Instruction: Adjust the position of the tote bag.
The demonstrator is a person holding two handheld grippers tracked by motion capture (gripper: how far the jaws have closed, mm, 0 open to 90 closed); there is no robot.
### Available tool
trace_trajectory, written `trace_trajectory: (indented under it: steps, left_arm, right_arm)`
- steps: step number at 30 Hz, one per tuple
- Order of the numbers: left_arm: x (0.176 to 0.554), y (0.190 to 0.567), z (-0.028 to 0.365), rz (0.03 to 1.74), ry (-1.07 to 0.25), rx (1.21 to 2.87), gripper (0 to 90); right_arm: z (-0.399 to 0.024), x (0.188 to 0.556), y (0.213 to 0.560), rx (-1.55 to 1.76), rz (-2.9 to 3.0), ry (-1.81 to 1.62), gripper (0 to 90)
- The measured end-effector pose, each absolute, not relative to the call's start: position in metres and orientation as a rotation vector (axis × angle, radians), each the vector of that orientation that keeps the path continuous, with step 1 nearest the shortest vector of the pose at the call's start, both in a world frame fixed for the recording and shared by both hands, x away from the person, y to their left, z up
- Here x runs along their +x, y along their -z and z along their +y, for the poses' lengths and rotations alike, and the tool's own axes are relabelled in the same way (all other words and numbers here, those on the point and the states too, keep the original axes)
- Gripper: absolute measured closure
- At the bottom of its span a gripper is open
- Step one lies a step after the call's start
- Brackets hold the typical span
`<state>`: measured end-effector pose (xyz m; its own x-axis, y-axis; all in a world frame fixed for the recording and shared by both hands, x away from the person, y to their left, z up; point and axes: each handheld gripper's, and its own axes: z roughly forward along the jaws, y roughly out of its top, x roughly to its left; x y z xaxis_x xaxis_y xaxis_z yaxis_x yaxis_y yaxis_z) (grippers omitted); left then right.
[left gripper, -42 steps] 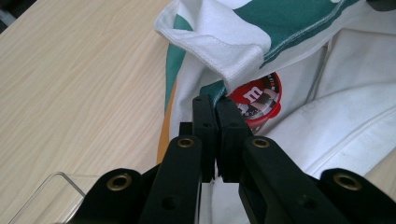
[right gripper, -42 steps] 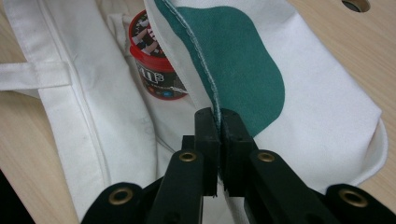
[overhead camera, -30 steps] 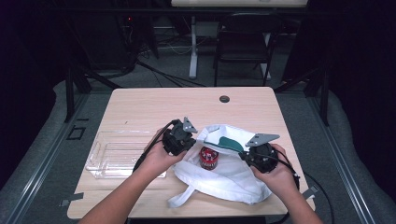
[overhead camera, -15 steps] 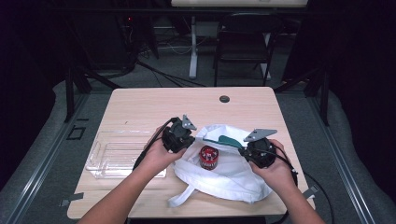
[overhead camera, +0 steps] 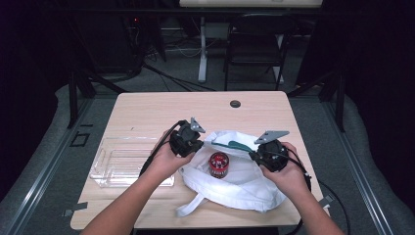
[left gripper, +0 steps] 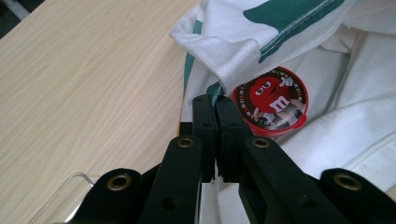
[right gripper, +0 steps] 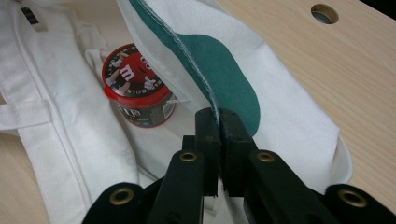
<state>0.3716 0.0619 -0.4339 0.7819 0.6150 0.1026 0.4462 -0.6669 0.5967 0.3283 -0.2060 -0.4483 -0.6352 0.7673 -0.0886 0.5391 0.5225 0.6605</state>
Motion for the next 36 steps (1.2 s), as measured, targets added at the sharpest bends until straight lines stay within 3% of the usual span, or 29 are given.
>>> trace_trajectory:
  steps: [36]
  left_arm:
    - [0.396, 0.443, 0.055, 0.876, -0.414, 2.423, 88.2]
  right_arm:
    - [-0.203, 0.353, 0.453, 1.152, 2.397, -0.849, 87.9]
